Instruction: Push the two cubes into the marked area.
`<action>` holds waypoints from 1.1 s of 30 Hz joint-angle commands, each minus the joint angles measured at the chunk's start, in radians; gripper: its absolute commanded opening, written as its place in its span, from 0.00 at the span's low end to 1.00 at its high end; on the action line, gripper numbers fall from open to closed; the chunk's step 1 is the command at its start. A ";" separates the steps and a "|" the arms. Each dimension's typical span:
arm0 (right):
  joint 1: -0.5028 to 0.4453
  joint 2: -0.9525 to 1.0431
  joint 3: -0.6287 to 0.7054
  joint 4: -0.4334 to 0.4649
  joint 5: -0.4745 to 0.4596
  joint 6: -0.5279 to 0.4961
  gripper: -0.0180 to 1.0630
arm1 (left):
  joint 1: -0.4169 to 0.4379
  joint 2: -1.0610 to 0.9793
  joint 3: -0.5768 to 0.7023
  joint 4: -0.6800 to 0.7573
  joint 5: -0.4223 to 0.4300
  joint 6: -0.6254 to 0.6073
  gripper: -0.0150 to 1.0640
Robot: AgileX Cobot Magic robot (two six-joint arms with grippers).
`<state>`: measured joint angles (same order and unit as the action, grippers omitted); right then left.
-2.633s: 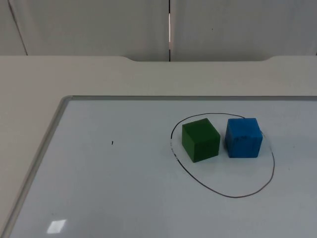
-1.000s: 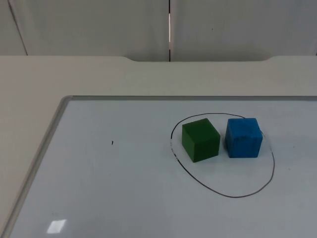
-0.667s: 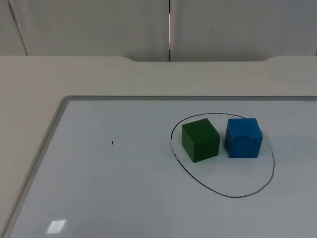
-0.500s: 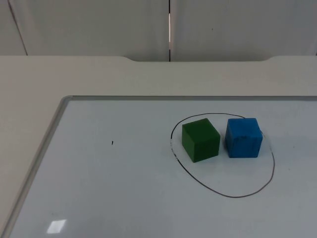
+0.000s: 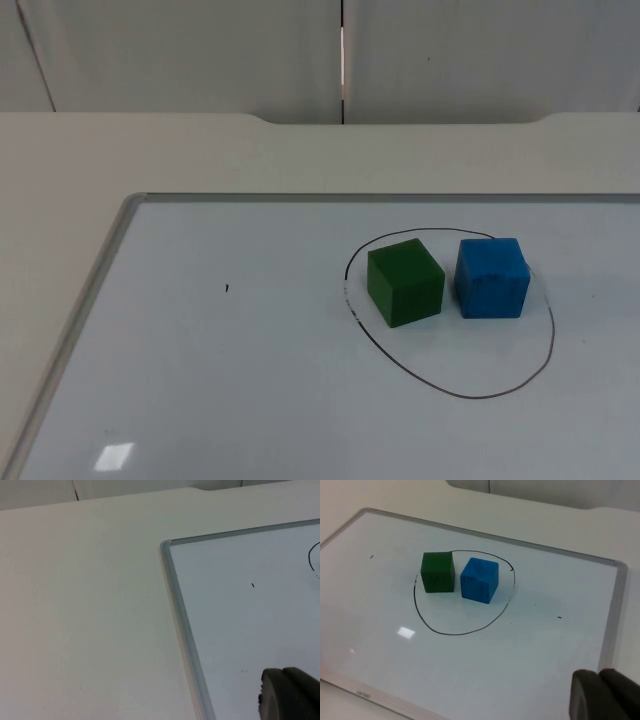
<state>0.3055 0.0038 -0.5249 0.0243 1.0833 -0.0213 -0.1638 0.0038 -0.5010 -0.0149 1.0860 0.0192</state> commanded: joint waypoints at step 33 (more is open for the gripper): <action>-0.003 -0.004 0.009 -0.016 -0.004 0.014 0.64 | 0.003 -0.004 0.005 0.004 -0.010 -0.007 0.93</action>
<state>0.3055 0.0038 -0.5249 0.0098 1.0833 -0.0095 -0.1638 0.0038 -0.5010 -0.0149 1.0860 0.0192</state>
